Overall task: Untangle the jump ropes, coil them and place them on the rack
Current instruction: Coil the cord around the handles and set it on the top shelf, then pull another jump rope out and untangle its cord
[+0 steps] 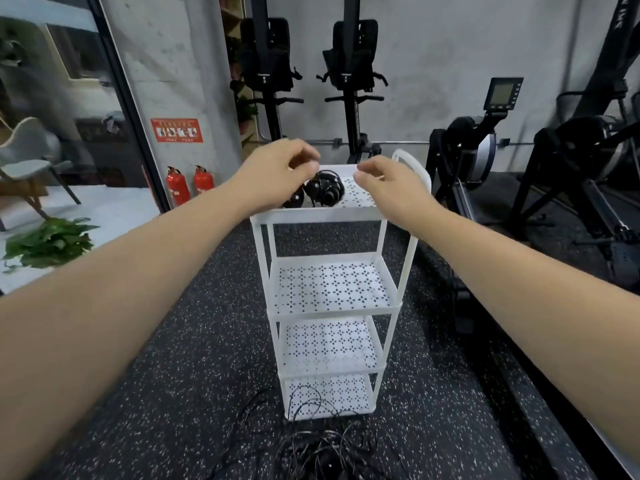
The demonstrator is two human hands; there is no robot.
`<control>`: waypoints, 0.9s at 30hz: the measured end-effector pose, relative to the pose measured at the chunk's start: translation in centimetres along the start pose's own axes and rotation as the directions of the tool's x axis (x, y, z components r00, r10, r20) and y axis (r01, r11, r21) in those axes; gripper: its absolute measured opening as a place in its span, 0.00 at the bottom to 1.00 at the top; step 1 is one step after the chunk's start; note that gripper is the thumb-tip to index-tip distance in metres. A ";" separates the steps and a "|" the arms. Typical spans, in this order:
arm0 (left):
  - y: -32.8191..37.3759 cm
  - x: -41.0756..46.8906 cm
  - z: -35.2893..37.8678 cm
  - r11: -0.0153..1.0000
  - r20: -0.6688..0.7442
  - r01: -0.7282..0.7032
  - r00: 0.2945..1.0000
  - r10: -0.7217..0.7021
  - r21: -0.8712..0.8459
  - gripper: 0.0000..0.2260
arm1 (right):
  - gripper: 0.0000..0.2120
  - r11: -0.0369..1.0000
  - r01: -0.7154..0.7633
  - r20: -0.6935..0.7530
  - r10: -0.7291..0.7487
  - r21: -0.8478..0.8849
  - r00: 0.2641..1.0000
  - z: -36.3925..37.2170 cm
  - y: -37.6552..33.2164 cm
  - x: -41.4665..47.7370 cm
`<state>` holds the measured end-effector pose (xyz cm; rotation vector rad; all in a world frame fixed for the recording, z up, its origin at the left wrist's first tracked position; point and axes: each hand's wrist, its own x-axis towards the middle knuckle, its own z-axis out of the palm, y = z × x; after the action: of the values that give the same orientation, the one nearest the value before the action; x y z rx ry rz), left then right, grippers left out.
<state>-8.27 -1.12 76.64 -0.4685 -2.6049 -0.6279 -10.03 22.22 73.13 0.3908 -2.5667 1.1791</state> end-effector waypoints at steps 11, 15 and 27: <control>-1.4 -19.5 13.9 0.930 0.045 0.097 0.995 -0.086 -0.353 0.04 | 0.05 0.982 -0.019 -0.013 0.022 0.190 1.000 7.7 9.4 -20.7; -4.6 -24.4 22.1 0.906 0.261 0.276 0.945 -0.196 -0.321 0.03 | 0.03 0.973 -0.185 0.162 0.162 0.138 0.973 13.3 16.3 -25.4; -11.2 -32.8 45.2 0.888 0.708 0.440 0.669 -0.226 -0.133 0.06 | 0.06 0.891 -0.354 0.540 0.455 -0.285 0.708 26.2 37.6 -34.7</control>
<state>0.93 4.50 20.77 -0.3357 -3.3659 -1.1725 4.56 29.95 18.10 0.1672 -3.4217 1.0856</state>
